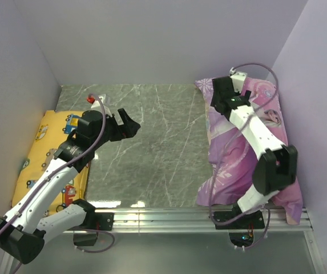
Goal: Remove the pillowcase from the pillow
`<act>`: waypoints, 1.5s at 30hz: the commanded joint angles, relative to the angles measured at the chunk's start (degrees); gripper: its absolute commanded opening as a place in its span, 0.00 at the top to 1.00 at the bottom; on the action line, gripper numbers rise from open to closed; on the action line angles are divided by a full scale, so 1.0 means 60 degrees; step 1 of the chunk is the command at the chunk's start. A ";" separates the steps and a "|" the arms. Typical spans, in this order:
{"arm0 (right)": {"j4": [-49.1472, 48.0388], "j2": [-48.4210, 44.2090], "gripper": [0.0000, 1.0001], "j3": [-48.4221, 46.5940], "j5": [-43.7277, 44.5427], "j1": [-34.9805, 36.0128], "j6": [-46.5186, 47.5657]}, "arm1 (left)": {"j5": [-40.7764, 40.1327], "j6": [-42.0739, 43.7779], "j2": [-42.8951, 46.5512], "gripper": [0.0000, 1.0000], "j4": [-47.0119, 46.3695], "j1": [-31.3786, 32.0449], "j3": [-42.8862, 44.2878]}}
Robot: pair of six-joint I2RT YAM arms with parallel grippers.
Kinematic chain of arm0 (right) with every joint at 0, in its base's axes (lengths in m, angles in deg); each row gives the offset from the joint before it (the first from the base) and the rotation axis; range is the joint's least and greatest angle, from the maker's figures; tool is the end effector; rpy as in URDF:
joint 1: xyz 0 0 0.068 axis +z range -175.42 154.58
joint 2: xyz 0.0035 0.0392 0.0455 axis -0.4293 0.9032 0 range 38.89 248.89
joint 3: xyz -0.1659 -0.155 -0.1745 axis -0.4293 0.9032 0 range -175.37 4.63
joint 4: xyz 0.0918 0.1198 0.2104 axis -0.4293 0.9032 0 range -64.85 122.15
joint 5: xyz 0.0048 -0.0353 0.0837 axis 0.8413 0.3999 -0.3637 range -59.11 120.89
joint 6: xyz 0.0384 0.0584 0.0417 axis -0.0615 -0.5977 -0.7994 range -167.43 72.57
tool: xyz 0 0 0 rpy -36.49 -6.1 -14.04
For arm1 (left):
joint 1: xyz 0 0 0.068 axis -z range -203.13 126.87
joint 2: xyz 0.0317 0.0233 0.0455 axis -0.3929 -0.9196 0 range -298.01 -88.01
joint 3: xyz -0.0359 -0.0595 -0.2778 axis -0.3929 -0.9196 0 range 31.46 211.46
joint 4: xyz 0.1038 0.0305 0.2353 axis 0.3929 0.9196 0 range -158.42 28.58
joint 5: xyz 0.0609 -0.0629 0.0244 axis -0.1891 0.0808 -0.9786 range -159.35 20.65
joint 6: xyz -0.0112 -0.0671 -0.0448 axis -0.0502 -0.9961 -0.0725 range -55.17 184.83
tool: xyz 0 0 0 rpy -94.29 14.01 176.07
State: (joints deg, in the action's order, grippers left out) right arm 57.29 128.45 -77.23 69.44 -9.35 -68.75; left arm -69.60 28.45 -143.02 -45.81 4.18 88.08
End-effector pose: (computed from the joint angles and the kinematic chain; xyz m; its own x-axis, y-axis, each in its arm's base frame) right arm 0.3632 0.0588 0.3357 -0.4850 0.1561 -0.8605 0.4505 0.8879 -0.0928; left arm 0.2099 -0.1081 0.3562 -0.5264 -0.3957 -0.7526 0.1776 0.8144 -0.5524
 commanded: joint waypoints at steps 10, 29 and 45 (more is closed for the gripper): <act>0.0034 0.2784 0.29 -0.0008 0.0814 -0.0160 0.0565 | 0.0525 -0.0103 -0.0515 0.05 -0.0486 0.0004 -0.0368; 0.0401 -0.0057 1.00 -0.1327 -0.2817 0.4117 0.0039 | 0.0323 -0.1495 -0.1086 0.02 -0.4716 0.0004 -0.2947; 0.0179 -0.1288 1.00 -0.0813 -0.5135 0.4338 0.0067 | -0.1335 -0.1349 -0.1206 0.96 -0.5688 0.0019 -0.3225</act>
State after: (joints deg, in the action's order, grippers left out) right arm 61.82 126.00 -80.16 40.24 16.36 -67.94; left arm -75.61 19.73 -152.00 -75.80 4.24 69.08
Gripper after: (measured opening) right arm 0.038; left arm 0.161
